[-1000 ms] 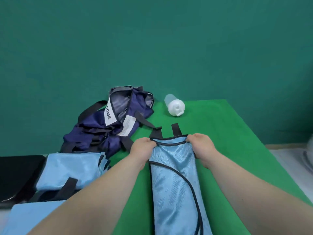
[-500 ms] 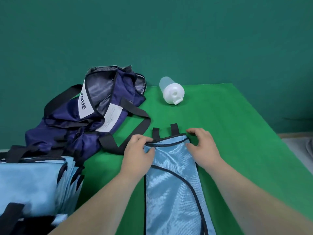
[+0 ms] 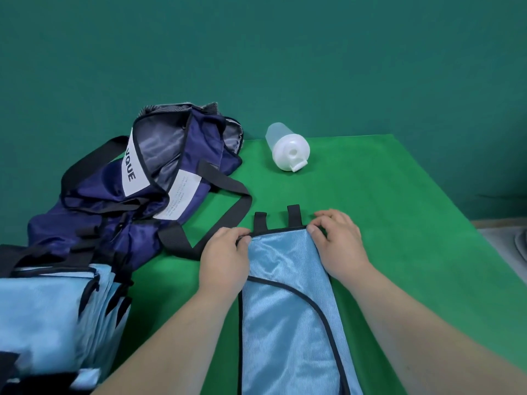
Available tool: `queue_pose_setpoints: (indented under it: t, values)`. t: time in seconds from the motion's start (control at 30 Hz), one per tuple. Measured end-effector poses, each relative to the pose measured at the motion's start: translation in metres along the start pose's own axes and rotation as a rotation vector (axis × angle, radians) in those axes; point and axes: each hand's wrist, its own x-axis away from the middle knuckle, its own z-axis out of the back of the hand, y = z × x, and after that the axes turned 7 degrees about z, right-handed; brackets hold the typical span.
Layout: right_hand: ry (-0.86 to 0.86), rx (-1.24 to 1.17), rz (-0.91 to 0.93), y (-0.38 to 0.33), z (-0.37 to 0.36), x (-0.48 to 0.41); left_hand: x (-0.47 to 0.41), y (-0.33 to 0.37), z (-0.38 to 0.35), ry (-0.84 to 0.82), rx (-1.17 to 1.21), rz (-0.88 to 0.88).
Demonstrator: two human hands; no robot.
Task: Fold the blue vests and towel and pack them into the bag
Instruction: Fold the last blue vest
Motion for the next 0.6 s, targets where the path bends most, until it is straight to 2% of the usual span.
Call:
queue_pose_setpoints:
  t: [0.17, 0.33, 0.43, 0.6]
  values:
    - [0.005, -0.025, -0.012, 0.002, -0.001, -0.001, 0.001, 0.000, 0.002, 0.016, 0.050, 0.035]
    - [0.063, -0.306, -0.106, 0.000, 0.011, 0.009, 0.017, -0.001, 0.015, -0.011, 0.193, 0.033]
    - [0.041, -0.406, -0.147, -0.003, 0.020, 0.031, 0.046, -0.004, 0.029, -0.076, 0.262, -0.037]
    - [-0.087, -0.367, -0.127, -0.015, 0.037, 0.101, 0.128, -0.014, 0.055, -0.287, 0.205, -0.086]
